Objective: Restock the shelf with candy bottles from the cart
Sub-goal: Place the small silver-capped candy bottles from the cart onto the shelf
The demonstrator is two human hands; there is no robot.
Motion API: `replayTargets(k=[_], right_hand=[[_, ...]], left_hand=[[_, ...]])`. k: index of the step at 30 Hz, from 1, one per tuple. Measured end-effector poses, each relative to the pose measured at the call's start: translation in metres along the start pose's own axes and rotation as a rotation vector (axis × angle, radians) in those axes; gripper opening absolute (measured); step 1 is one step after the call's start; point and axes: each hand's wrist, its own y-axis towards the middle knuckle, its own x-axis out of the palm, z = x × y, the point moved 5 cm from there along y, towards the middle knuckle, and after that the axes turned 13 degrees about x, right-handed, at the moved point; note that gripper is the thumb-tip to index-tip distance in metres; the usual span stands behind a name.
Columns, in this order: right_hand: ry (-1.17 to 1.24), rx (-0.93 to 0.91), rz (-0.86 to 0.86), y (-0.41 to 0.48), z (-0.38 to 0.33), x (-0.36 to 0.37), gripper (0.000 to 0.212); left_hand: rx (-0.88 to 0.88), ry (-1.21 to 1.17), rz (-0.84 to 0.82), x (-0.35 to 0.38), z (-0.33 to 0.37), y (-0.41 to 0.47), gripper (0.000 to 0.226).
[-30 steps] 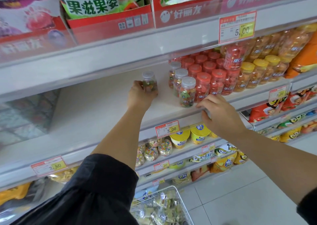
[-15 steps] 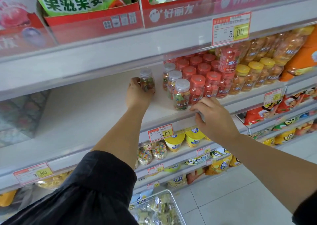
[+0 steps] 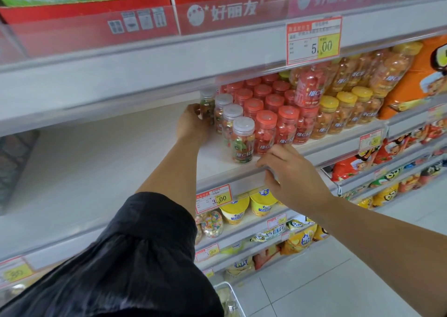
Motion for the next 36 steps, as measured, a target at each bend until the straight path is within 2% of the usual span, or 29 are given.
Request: replayTargets(k=[14,18,24,26,31,36], right_hand=[[0.007,-0.009,0.0,0.001,0.0,0.003,0.023],[0.015,0.005,-0.006,-0.001,0.0,0.002,0.023],[-0.021,0.029,-0.033,-0.012,-0.002,0.0,0.027],[-0.008,0.044,-0.03,-0.022,-0.009,-0.002,0.026],[0.124,0.042,-0.079,-0.058,-0.041,0.012,0.024],[0.258,0.112,-0.248,-0.109,-0.066,0.056,0.024]], left_hand=[[0.031,-0.136,-0.09,0.007,0.014,-0.009,0.039],[0.071,-0.076,-0.149,0.004,0.021,-0.016,0.047],[0.073,-0.021,-0.144,-0.017,0.027,-0.049,0.049],[0.095,-0.033,-0.095,-0.032,0.027,-0.071,0.049],[0.298,-0.076,-0.045,-0.077,0.031,-0.175,0.04],[0.198,-0.098,-0.013,-0.126,-0.008,-0.285,0.034]])
